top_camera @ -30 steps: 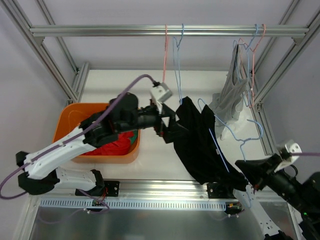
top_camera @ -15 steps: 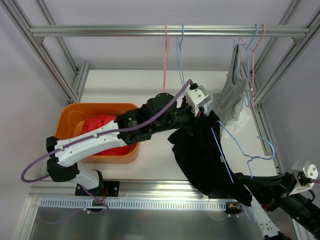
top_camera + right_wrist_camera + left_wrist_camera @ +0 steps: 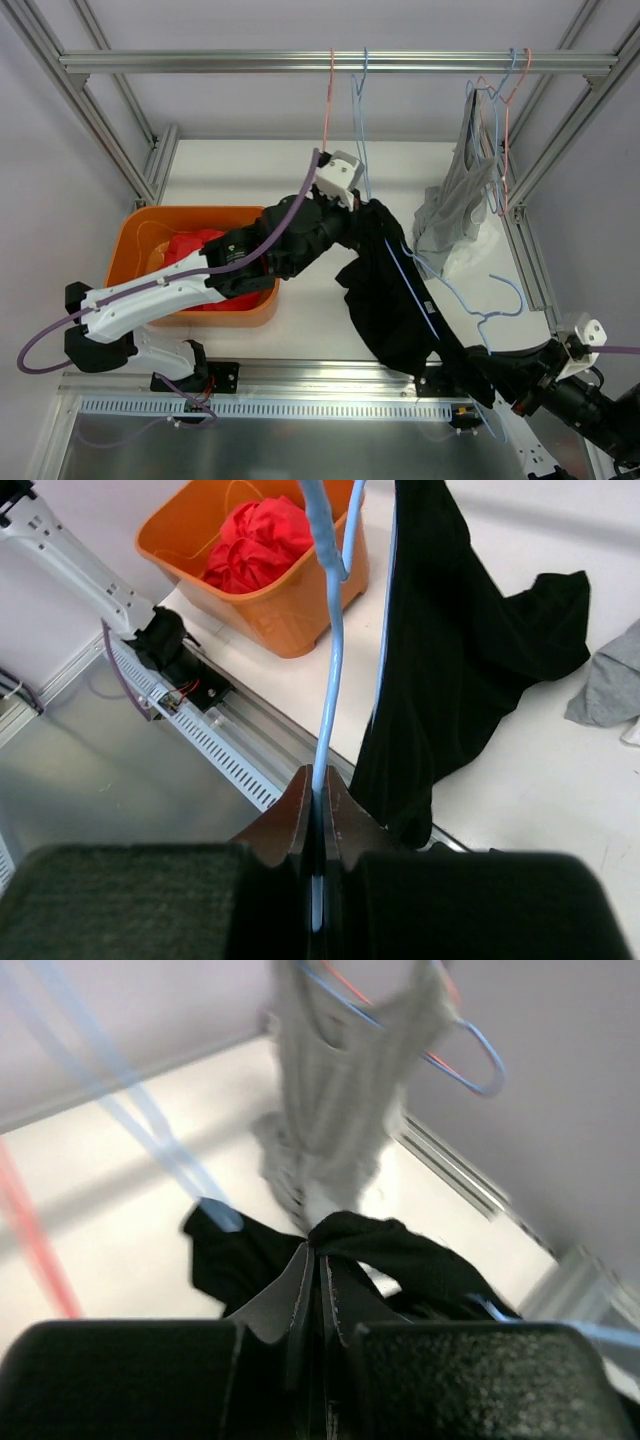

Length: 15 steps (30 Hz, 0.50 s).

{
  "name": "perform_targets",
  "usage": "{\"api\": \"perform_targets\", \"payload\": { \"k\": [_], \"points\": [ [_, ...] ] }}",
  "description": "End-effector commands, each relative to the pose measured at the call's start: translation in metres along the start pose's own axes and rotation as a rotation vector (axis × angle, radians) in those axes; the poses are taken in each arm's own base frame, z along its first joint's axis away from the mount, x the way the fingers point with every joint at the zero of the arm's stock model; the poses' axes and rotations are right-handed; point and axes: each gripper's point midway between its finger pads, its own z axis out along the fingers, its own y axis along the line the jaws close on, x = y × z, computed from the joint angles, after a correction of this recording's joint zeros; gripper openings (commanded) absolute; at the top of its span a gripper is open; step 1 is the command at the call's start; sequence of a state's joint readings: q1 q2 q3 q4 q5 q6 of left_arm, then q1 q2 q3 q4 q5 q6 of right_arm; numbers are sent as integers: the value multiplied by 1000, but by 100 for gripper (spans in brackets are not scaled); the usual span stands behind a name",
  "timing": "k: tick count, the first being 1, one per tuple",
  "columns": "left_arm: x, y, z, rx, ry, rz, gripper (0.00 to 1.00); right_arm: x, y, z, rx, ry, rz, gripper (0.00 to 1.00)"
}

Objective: Remove the tank top from the hanger

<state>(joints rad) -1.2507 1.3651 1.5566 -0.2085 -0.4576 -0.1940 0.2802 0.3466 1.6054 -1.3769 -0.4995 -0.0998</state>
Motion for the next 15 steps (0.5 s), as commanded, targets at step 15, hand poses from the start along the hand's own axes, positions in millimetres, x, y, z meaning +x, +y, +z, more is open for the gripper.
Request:
{"api": "perform_targets", "payload": {
  "k": [15],
  "points": [
    [-25, -59, -57, 382, -39, -148, 0, -68, 29, -45, -66, -478, -173, 0]
  ]
}}
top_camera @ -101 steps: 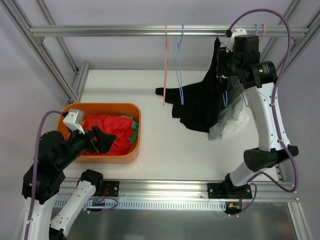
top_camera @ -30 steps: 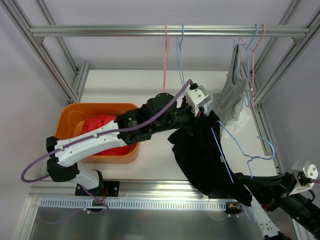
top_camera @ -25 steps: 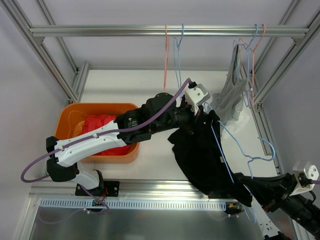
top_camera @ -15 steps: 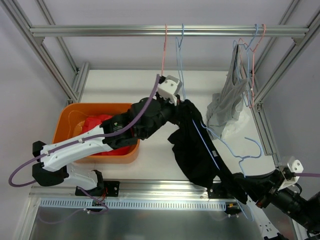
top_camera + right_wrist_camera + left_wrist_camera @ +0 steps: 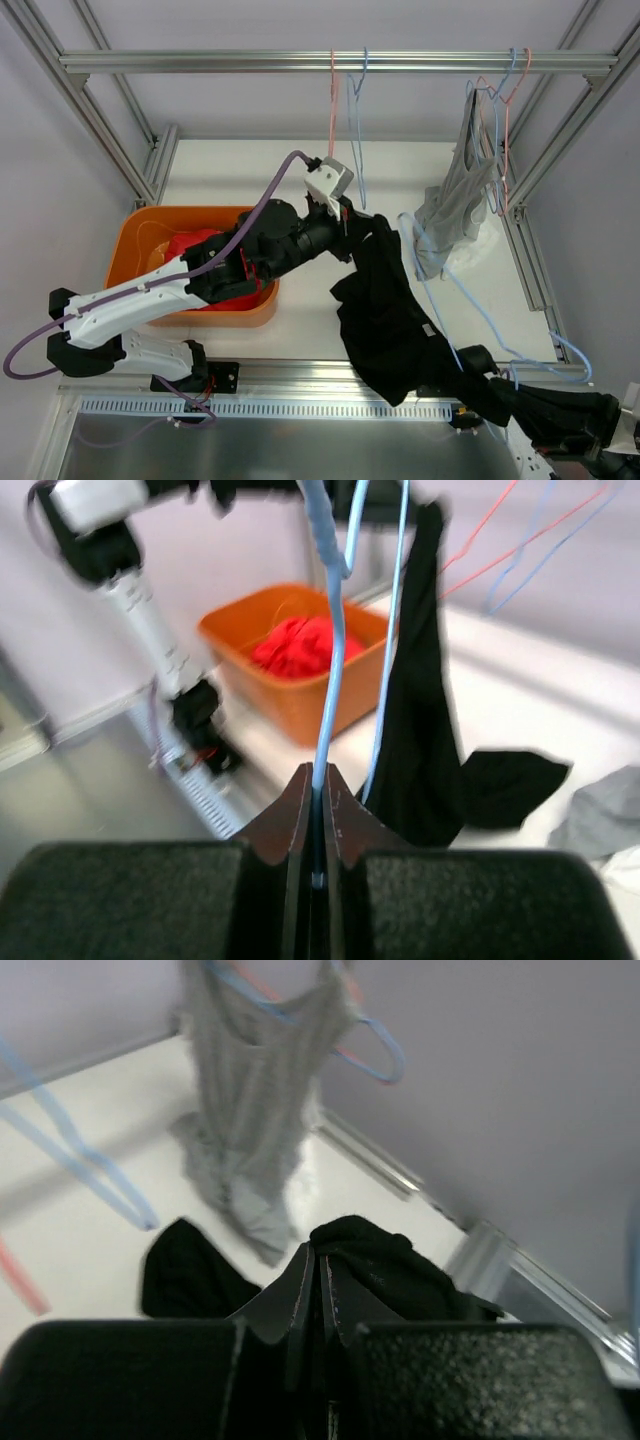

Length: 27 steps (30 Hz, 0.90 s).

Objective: Remove the tank top from the hanger

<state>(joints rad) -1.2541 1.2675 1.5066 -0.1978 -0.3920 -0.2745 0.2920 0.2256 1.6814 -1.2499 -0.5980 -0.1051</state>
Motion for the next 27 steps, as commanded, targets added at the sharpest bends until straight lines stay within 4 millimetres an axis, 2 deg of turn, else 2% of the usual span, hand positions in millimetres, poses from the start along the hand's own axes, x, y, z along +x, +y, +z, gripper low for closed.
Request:
{"api": "perform_targets", "payload": {
  "k": [1, 2, 3, 4, 5, 6, 7, 8, 10, 11, 12, 13, 14, 15, 16, 18, 19, 21, 22, 23, 24, 26, 27],
  "points": [
    [11, -66, -27, 367, 29, -48, 0, -52, -27, 8, 125, -295, 14, 0],
    [20, -89, -41, 515, 63, -46, 0, -84, -23, 9, 90, -443, -34, 0],
    [33, -101, -47, 602, 92, -41, 0, -78, -39, 32, 87, -450, -2, 0],
    [60, -112, -53, 681, 146, -32, 0, -86, -42, 38, 72, -507, 6, 0],
    [68, -125, -57, 758, 141, -26, 0, -116, -30, 34, 5, -654, 2, 0],
    [85, -137, -68, 861, 185, -13, 0, -114, -42, 53, 1, -662, 25, 0],
    [109, -142, -72, 898, 237, -9, 0, -120, -40, 60, -35, -687, 21, 0],
    [125, -147, -69, 918, 276, -12, 0, -144, -27, 53, -109, -804, -22, 0],
    [152, -153, -70, 929, 344, -15, 0, -150, -45, 75, -89, -840, -41, 0],
    [168, -151, -62, 891, 376, -14, 0, -159, -47, 74, -78, -887, -83, 0],
    [181, -137, -43, 753, 378, -22, 0, -159, -63, 88, -26, -857, -79, 0],
    [192, -125, -31, 660, 388, -28, 0, -155, -74, 95, 44, -774, -37, 0],
    [197, -112, -19, 556, 389, -32, 0, -152, -85, 101, 112, -703, -68, 0],
    [205, -82, -4, 355, 394, -31, 0, -143, -102, 115, 173, -597, -28, 0],
    [216, -66, 4, 262, 412, -17, 0, -125, -109, 112, 256, -463, 35, 0],
    [231, -37, 8, 89, 453, -8, 0, -102, -127, 118, 339, -316, 43, 0],
    [240, -21, 14, -6, 453, 11, 0, -72, -136, 115, 398, -195, 104, 0],
    [250, -11, 16, -79, 475, -1, 0, -53, -141, 109, 447, -107, 128, 0],
    [262, -5, 15, -108, 508, 14, 1, -30, -144, 107, 471, -14, 173, 0],
    [266, -4, 15, -120, 520, 6, 9, -19, -146, 108, 474, 26, 186, 0],
    [270, -4, 15, -122, 531, 3, 26, -10, -147, 108, 474, 52, 200, 0],
    [271, -6, 11, -108, 546, -4, 38, 4, -148, 107, 482, 87, 219, 0],
    [271, -7, 8, -99, 553, -3, 48, 11, -151, 108, 490, 108, 229, 0]
  ]
}}
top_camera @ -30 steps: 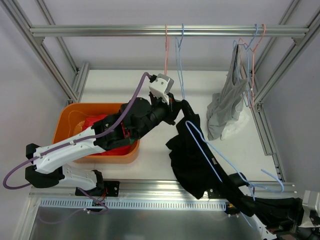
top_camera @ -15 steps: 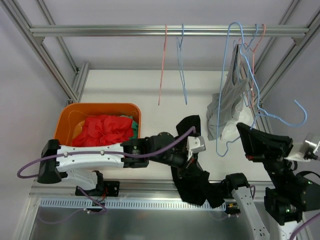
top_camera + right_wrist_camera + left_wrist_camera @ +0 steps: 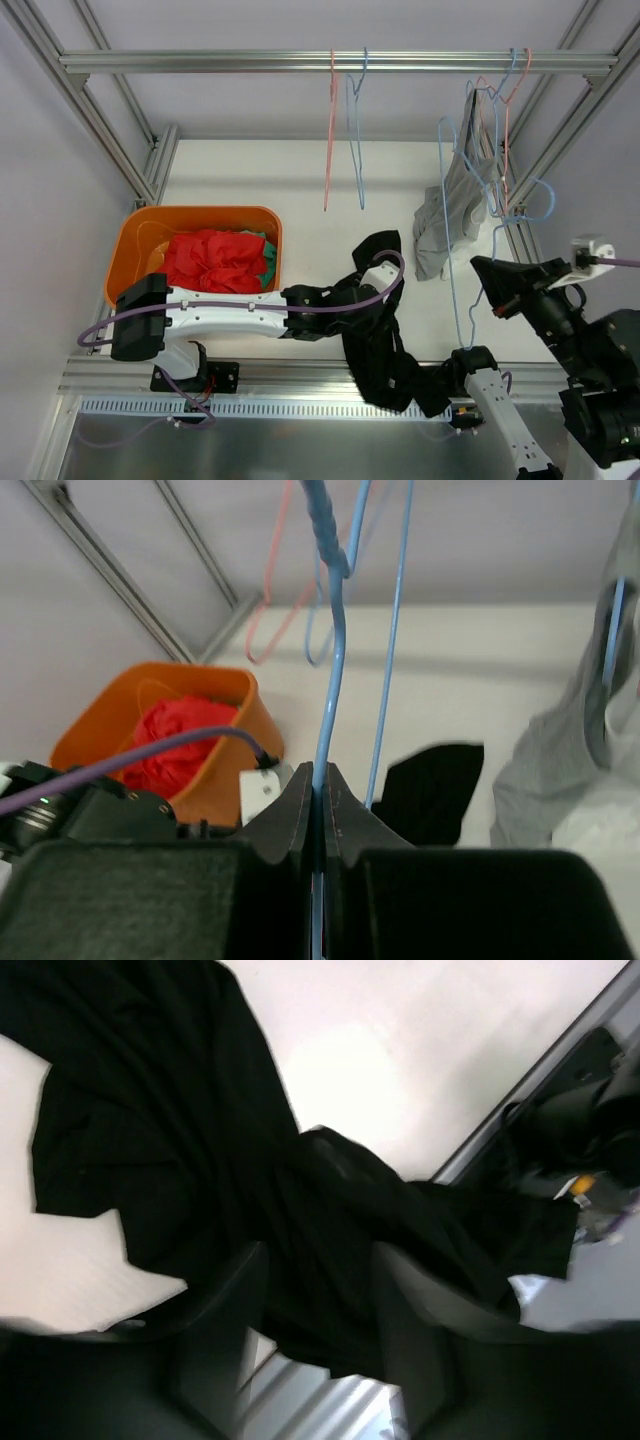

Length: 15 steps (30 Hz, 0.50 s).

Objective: Remove the tank top from the hanger

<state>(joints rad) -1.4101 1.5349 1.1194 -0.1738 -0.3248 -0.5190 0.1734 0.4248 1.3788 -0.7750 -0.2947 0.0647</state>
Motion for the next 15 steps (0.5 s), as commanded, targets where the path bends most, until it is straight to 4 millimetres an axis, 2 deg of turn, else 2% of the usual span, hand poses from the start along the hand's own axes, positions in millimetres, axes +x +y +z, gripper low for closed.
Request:
{"api": "perform_targets", "payload": {
  "k": [1, 2, 4, 5, 7, 8, 10, 11, 12, 13, 14, 15],
  "points": [
    [-22, 1, -17, -18, -56, -60, 84, 51, -27, 4, 101, 208, 18, 0],
    [-22, -5, -22, 17, -46, -57, 99, 53, -28, 8, 98, 224, 20, 0],
    [-24, -11, -32, 77, -43, -20, 99, 51, -29, 22, 88, 243, 22, 0],
    [-21, -15, -35, 110, -28, 22, 99, 48, -36, 41, 105, 260, 27, 0],
    [-13, -33, -45, 226, 20, 47, 99, 33, -41, 64, 103, 238, -13, 0],
    [-9, -38, -48, 253, 33, 53, 99, 34, -51, 84, 124, 274, -6, 0],
    [-1, -43, -55, 287, 48, 66, 99, 24, -54, 106, 119, 267, -11, 0],
    [4, -47, -58, 296, 55, 79, 99, 6, -52, 118, 116, 225, -20, 1],
    [9, -47, -60, 300, 60, 89, 98, 10, -63, 139, 146, 258, -7, 0],
    [13, -47, -60, 298, 66, 94, 99, 6, -65, 150, 151, 259, -10, 0],
    [16, -49, -61, 301, 69, 100, 99, -9, -54, 159, 123, 240, -29, 0],
    [21, -47, -61, 297, 77, 102, 99, -11, -53, 169, 118, 249, -61, 0]
  ]
}}
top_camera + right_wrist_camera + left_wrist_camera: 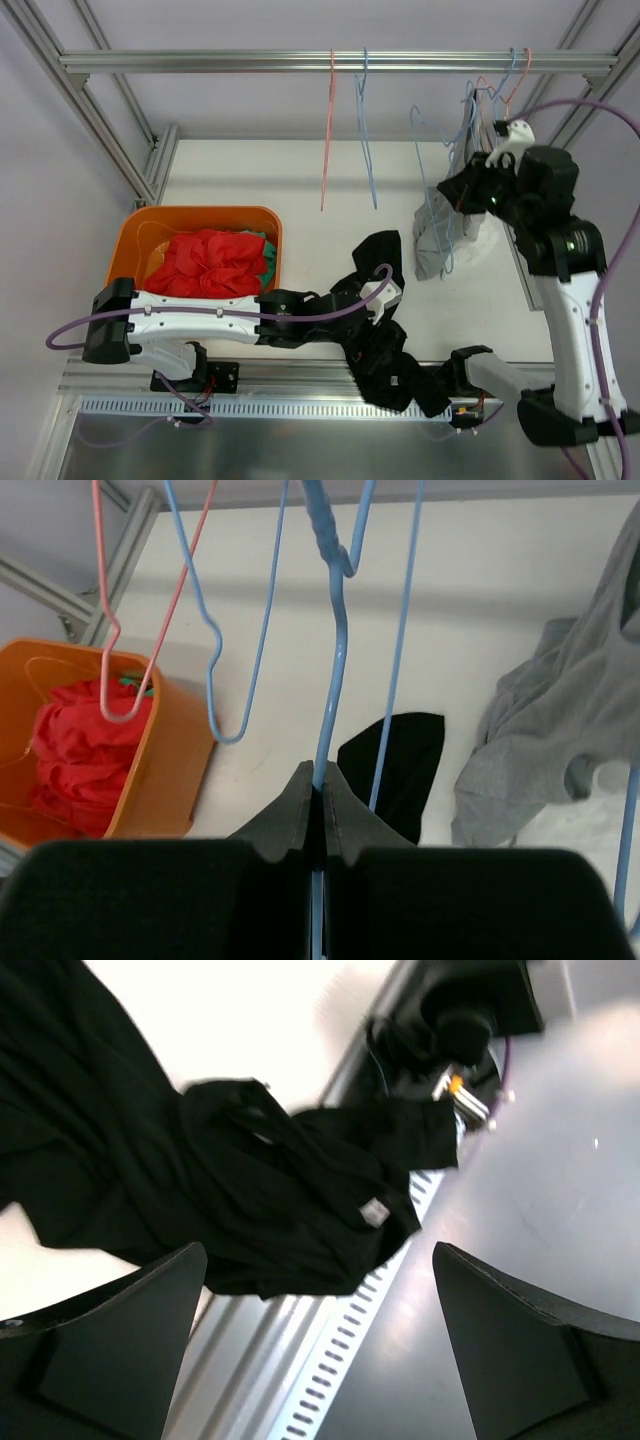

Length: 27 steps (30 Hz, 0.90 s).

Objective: Remove the tank top from the hanger

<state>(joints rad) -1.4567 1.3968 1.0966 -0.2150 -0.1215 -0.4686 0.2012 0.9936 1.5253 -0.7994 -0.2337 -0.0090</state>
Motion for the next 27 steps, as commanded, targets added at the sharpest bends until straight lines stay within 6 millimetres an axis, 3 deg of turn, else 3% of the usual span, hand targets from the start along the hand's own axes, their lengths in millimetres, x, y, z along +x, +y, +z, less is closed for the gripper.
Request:
{"api": "perform_targets", "payload": {
  "k": [1, 2, 3, 4, 6, 7, 8, 10, 11, 13, 14, 21, 26, 27],
  "points": [
    [16, -8, -9, 46, 28, 35, 99, -60, 9, 25, 30, -127, -107, 0],
    [17, -8, -9, 42, 29, 30, 99, -74, 22, 26, 14, -152, -138, 0],
    [21, -7, -10, 39, 32, 30, 99, -78, 24, 33, 21, -151, -151, 0],
    [22, -7, -11, 40, 33, 27, 99, -78, 21, 52, 45, -123, -161, 0],
    [28, -8, -11, 55, 53, 38, 99, -91, 34, 59, 24, -138, -180, 0],
    [31, -9, -11, 62, 60, 41, 99, -95, 27, 65, 74, -142, -186, 0],
    [35, -9, -10, 59, 70, 45, 99, -91, 30, 80, 72, -118, -194, 0],
    [38, -8, -10, 52, 71, 43, 99, -101, 36, 87, 63, -131, -197, 0],
    [40, -6, -9, 38, 72, 35, 99, -98, 35, 103, 63, -105, -197, 0],
    [42, -4, -8, 23, 71, 26, 99, -105, 37, 112, 65, -111, -196, 0],
    [42, -3, -7, 15, 69, 22, 99, -101, 35, 125, 71, -89, -199, 0],
    [47, 7, 1, -56, 63, 5, 99, -80, 29, 147, 80, -17, -188, 0],
    [43, 9, 10, -89, 59, -8, 99, -61, 29, 151, 55, 35, -178, 0],
    [45, 11, 14, -104, 63, -8, 99, -59, 29, 149, 56, 36, -173, 5]
  ]
}}
